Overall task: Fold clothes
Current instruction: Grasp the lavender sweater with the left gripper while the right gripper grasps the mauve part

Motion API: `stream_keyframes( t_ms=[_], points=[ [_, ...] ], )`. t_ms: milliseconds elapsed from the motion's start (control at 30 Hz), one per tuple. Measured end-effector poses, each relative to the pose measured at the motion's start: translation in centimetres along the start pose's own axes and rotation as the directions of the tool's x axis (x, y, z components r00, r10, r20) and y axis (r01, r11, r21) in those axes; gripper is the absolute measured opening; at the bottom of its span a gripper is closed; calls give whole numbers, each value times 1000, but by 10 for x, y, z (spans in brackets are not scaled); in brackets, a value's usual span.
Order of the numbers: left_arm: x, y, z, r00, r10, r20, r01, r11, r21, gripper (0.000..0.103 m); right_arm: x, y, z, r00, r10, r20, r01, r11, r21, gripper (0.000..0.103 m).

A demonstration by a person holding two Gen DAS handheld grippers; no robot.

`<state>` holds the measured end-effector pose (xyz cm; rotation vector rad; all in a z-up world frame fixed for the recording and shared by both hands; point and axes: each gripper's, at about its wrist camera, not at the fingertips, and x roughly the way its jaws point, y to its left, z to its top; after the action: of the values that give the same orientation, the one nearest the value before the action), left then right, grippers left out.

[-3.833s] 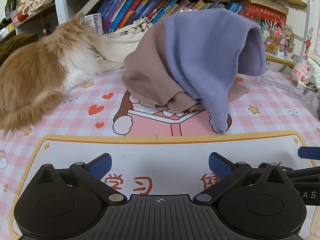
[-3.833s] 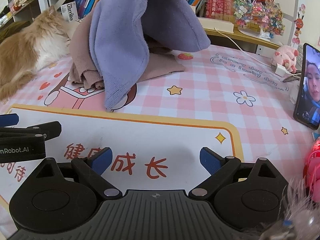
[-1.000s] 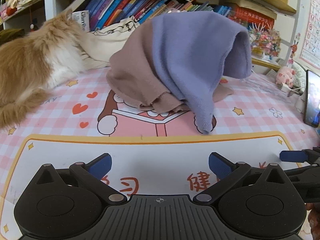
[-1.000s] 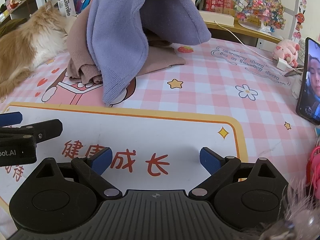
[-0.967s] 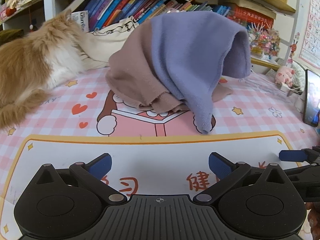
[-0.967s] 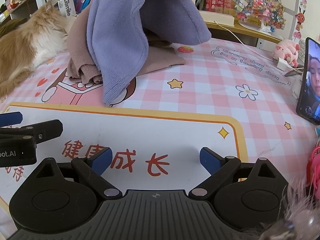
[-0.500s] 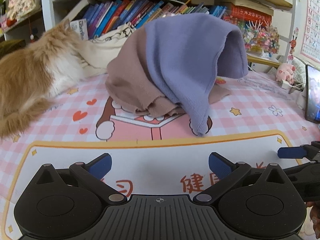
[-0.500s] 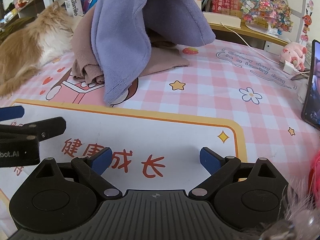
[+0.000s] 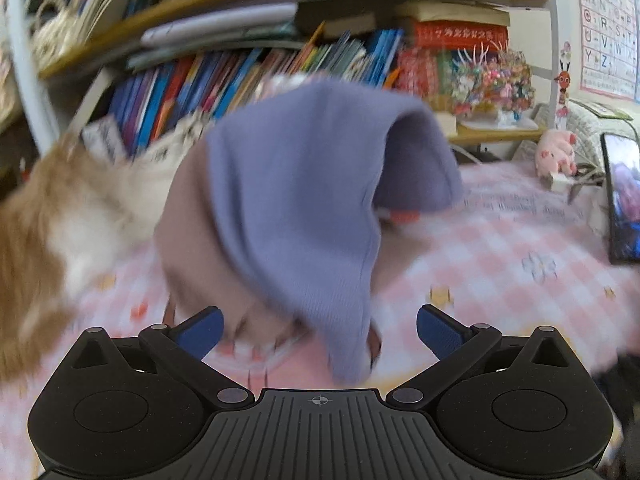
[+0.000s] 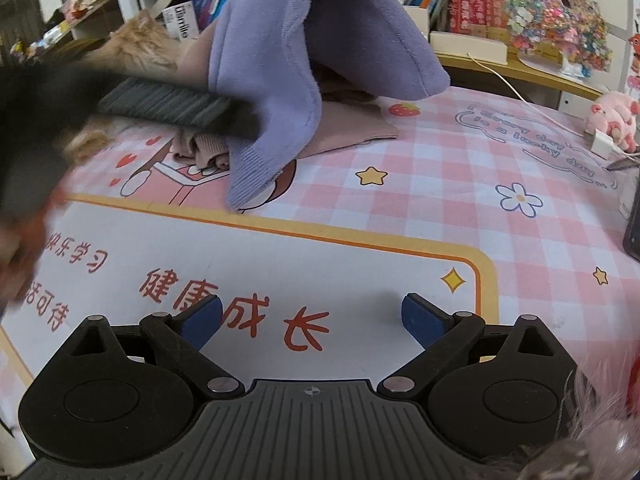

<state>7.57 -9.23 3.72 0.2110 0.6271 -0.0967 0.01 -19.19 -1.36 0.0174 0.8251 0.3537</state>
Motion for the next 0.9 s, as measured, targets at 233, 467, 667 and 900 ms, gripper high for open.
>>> stream_keyframes(
  t_ms=[233, 467, 667, 900],
  points=[
    [41, -37, 35, 996, 77, 37, -80, 993, 81, 102, -9, -18, 2, 997, 77, -12, -76, 994, 76, 97],
    [47, -12, 43, 972, 227, 64, -229, 973, 23, 11, -28, -41, 5, 979, 196, 56, -203, 955, 215, 97],
    [-6, 32, 19, 977, 199, 69, -204, 977, 61, 6, -32, -60, 20, 930, 328, 166, -368, 840, 399, 96],
    [-80, 35, -13, 972, 218, 91, -230, 963, 144, 6, -4, -79, 30, 770, 549, 324, -594, 432, 679, 96]
  ],
)
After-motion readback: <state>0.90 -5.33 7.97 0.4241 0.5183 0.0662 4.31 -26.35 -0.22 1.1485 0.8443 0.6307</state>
